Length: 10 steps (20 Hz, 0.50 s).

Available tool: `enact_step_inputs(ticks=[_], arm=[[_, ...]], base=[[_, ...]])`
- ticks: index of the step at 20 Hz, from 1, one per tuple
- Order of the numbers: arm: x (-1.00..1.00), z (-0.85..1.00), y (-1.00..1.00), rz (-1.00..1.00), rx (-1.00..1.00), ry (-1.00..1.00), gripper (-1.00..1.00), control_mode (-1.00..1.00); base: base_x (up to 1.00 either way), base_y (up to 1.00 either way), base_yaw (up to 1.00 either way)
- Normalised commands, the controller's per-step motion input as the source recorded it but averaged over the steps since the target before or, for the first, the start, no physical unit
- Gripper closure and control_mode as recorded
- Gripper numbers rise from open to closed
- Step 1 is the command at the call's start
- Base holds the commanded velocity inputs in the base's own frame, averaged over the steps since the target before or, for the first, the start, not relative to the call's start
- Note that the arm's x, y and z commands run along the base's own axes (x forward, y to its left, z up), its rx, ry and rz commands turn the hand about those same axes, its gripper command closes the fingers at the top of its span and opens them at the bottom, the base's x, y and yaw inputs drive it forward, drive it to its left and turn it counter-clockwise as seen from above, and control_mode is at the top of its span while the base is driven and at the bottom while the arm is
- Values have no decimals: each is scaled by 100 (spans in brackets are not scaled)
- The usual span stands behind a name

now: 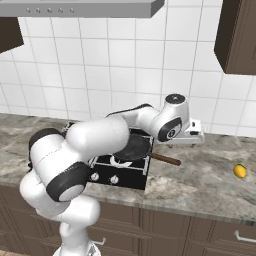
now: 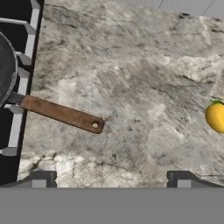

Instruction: Place both pans onto different burners. Then place the lemon and the fish on different pans.

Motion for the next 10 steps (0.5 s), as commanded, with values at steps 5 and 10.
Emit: enact_step_inputs(ticks=[5,10], arm=[[0,0,-60,0,-8,0,-100,-100],[2,0,-55,0,-3,-1,-100,-100]], base=[[0,0,0],[0,0,0]])
